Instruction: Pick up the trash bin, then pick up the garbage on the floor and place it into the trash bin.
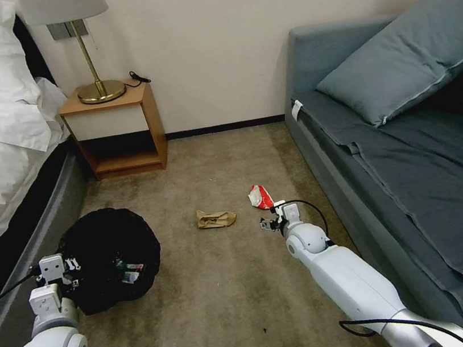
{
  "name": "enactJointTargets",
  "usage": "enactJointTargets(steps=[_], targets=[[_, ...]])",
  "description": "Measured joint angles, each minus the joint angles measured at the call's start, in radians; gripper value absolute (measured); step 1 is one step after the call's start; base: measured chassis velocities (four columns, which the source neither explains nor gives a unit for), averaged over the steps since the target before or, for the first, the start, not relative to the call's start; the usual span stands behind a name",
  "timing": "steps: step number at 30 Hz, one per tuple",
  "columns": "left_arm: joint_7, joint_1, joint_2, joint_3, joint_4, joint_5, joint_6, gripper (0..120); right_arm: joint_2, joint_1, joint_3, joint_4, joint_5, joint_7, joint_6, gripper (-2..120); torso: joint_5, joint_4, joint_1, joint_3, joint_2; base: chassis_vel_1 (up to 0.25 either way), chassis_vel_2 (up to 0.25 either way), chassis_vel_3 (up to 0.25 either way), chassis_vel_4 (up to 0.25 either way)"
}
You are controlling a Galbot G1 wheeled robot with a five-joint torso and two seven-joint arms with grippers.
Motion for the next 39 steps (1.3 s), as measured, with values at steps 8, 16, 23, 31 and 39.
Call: enactJointTargets(steps=[8,16,23,31,39], targets=[[0.002,0.003,-0.005,0.003,0.001,0.007,-0.003,4,0.002,0.002,0.001,-0.006,-0.001,0.000,0.001,100,-0.0002,0.0001,0.000,0.000,0.000,-0.028,0.036,0.034,-0.029],[0.004,0.005,-0.010,0.003,0.005,0.010,-0.007,4,0.003,0.002,0.001,-0.015,-0.008,-0.006,0.002,100,-0.0001,0.0000,0.000,0.000,0.000,-0.054,0.071,0.059,-0.060],[0.007,0.007,-0.013,0.004,0.009,0.013,-0.010,4,0.002,0.000,0.006,-0.018,-0.010,-0.008,0.003,100,-0.0001,0.0000,0.000,0.000,0.000,-0.022,0.019,0.024,-0.018],[0.008,0.008,-0.013,0.004,0.009,0.013,-0.011,4,0.002,-0.003,0.009,-0.018,-0.013,-0.008,0.003,100,0.0000,0.0001,0.000,0.000,0.000,-0.062,0.054,0.054,-0.054],[0.010,0.019,-0.014,0.001,0.008,0.013,-0.015,4,0.004,-0.008,0.013,-0.017,-0.020,-0.009,0.001,100,0.0000,0.0000,0.000,0.000,0.000,-0.067,0.045,0.054,-0.052]])
